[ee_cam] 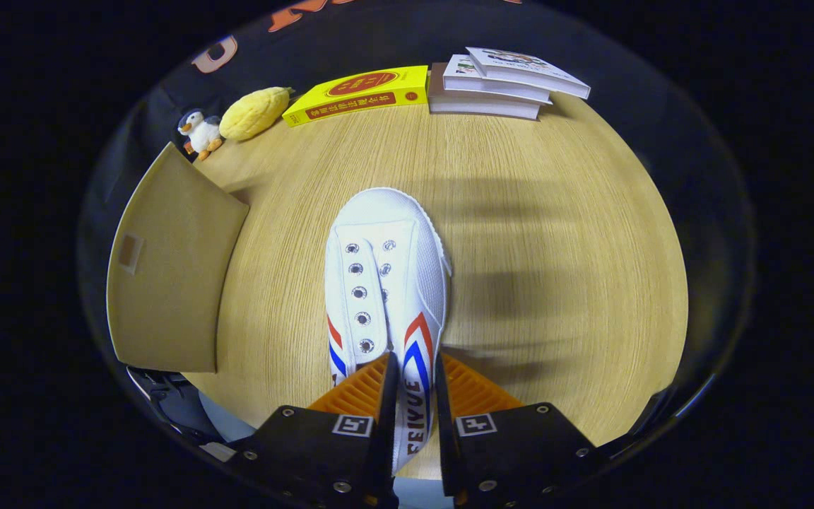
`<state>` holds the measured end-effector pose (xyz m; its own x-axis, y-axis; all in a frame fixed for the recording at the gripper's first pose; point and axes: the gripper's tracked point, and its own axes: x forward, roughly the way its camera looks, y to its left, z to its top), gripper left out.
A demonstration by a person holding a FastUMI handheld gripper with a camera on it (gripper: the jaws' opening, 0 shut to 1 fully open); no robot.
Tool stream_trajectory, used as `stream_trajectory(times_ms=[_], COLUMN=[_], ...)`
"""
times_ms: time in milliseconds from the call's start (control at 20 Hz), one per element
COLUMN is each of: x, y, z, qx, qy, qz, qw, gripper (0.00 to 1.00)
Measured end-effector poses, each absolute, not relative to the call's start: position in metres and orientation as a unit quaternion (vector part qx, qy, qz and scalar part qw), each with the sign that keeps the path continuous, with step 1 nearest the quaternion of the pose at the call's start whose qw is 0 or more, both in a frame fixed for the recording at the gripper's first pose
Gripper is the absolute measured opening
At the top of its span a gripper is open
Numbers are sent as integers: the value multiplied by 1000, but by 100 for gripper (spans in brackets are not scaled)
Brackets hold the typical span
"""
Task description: Open the storage box then place both shoes into the box .Put the left shoe in first, then the right shoe, with the right side of both shoes facing outward in a uniform manner.
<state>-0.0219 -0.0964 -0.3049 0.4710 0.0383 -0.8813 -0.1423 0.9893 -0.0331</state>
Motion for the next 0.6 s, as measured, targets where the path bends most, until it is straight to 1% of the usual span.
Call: stream_trajectory(times_ms=[50,150,200,450,600], x=[-20,-19,-20,-21,-20], y=[-100,-103,-103,-68,-49], z=[-305,-305,-302,-288,-266], qx=[-45,5,31,161,185], qy=[504,500,494,469,450], qz=[52,41,34,48,61], qw=[861,865,868,867,871], gripper=[22,1,1,0,0])
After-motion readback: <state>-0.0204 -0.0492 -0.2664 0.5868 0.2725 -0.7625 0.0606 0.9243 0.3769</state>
